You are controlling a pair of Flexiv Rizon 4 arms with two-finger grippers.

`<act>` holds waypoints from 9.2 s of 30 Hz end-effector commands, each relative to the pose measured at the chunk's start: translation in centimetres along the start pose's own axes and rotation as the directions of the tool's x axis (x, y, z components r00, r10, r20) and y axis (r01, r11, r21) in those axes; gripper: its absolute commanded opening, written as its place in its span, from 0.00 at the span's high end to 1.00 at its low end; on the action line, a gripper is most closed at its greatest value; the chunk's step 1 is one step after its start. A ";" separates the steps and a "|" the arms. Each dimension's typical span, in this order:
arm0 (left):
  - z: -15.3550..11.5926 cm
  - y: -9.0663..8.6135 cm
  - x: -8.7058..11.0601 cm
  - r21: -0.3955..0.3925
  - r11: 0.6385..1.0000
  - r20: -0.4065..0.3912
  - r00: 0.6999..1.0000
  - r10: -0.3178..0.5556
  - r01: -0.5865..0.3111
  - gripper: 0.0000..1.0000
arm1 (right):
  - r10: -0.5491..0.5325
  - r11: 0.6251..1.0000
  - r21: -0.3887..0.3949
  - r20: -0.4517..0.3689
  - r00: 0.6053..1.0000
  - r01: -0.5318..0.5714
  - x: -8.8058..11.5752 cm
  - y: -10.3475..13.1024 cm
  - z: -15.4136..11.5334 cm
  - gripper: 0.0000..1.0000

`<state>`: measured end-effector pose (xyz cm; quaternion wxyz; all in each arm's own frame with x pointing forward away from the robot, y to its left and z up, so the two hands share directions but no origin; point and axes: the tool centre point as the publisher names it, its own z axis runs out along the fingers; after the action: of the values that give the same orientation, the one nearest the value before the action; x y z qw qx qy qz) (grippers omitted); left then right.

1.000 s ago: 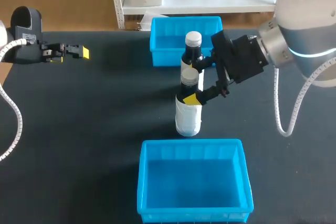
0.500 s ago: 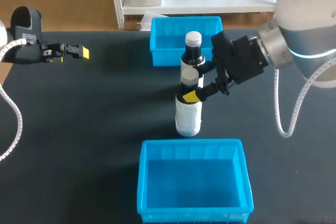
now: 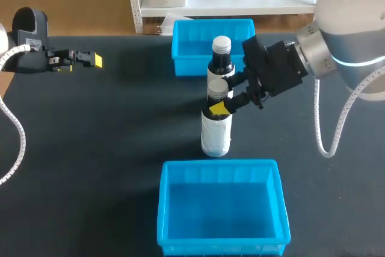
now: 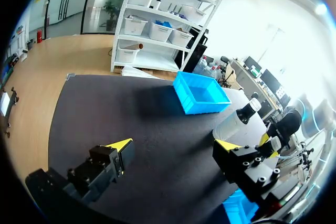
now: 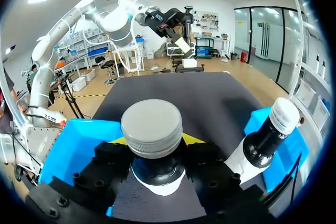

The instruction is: Pick up the bottle, and place it in the far bin if it is heavy, or in the near bin if it is light.

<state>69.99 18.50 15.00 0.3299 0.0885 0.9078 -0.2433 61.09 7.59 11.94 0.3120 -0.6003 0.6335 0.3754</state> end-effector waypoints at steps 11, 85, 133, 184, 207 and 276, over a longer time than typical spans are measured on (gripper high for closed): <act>0.0 0.0 0.0 0.000 1.000 0.000 1.000 0.000 0.000 0.00 | 0.001 1.000 0.001 0.005 1.000 -0.001 0.2 0.2 0.0 0.60; 0.0 0.0 0.0 0.000 1.000 0.000 1.000 0.000 0.000 0.00 | 0.015 0.986 0.169 -0.020 1.000 -0.011 -2.1 -1.0 -14.1 1.00; 0.0 0.0 0.0 0.000 1.000 0.000 1.000 0.000 0.000 0.00 | -0.065 0.977 0.198 -0.048 0.997 0.073 -4.1 -20.0 -21.7 1.00; 0.0 0.0 0.0 0.000 1.000 0.000 1.000 0.000 0.000 0.00 | -0.183 0.966 -0.182 0.010 0.983 0.182 -9.2 -31.2 -2.6 1.00; 0.0 0.0 0.0 0.000 1.000 0.000 1.000 0.000 0.000 0.00 | -0.064 0.967 -0.247 0.021 0.998 0.067 -6.9 -32.7 0.4 1.00; 0.0 0.0 0.0 0.000 1.000 0.000 1.000 0.000 0.000 0.00 | 0.109 0.994 0.031 -0.017 0.994 -0.108 0.7 -23.6 -13.7 0.00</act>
<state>69.99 18.50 15.00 0.3299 0.0885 0.9078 -0.2433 86.28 -2.17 15.28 0.2912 -0.5672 0.6757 0.3699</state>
